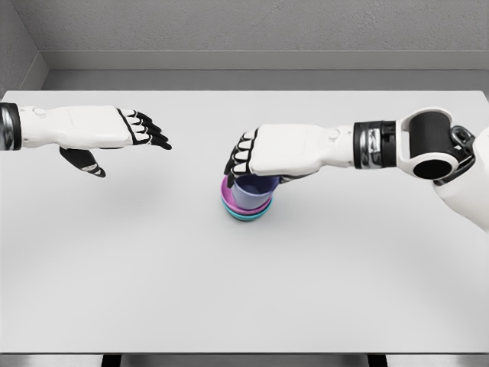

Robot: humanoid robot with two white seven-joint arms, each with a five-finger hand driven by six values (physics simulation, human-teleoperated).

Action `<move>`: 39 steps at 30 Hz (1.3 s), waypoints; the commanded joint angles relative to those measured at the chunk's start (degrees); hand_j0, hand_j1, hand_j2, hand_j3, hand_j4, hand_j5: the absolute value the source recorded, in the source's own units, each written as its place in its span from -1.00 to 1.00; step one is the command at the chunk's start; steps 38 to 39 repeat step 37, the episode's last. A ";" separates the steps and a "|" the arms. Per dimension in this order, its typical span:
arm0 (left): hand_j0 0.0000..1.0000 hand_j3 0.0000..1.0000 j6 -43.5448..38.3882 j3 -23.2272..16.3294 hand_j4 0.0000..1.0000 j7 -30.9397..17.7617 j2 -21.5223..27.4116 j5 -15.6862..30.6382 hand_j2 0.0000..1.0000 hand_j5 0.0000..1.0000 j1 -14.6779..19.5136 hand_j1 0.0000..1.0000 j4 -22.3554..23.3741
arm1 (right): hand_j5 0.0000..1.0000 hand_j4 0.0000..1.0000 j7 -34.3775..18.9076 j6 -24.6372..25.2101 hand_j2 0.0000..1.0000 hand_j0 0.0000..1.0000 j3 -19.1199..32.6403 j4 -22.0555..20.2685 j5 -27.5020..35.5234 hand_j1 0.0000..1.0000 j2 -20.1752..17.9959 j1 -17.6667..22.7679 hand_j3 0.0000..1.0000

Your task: Stacking bowl and cup with both arms

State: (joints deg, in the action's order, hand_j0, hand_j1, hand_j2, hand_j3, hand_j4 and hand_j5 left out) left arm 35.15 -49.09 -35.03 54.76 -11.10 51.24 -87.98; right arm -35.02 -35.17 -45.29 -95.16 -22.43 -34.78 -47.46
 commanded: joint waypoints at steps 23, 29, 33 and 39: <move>1.00 1.00 -0.15 0.13 1.00 0.03 0.09 0.29 1.00 1.00 0.00 1.00 0.01 | 1.00 1.00 0.02 0.17 1.00 1.00 12.69 9.64 0.90 1.00 -1.61 1.05 1.00; 1.00 1.00 -0.15 0.31 1.00 0.03 -0.27 0.29 1.00 1.00 -0.88 1.00 4.58 | 1.00 1.00 0.02 0.17 1.00 1.00 13.04 16.41 0.90 1.00 -1.61 1.84 1.00; 1.00 1.00 -0.15 1.19 1.00 0.03 -0.35 0.38 1.00 1.00 -1.23 1.00 4.66 | 1.00 1.00 0.02 0.17 1.00 1.00 13.04 19.13 0.81 1.00 -1.70 2.72 1.00; 1.00 1.00 -0.15 1.19 1.00 0.03 -0.62 0.38 1.00 1.00 -1.32 1.00 4.75 | 1.00 1.00 0.02 0.17 1.00 1.00 13.04 19.31 0.81 1.00 -1.70 2.72 1.00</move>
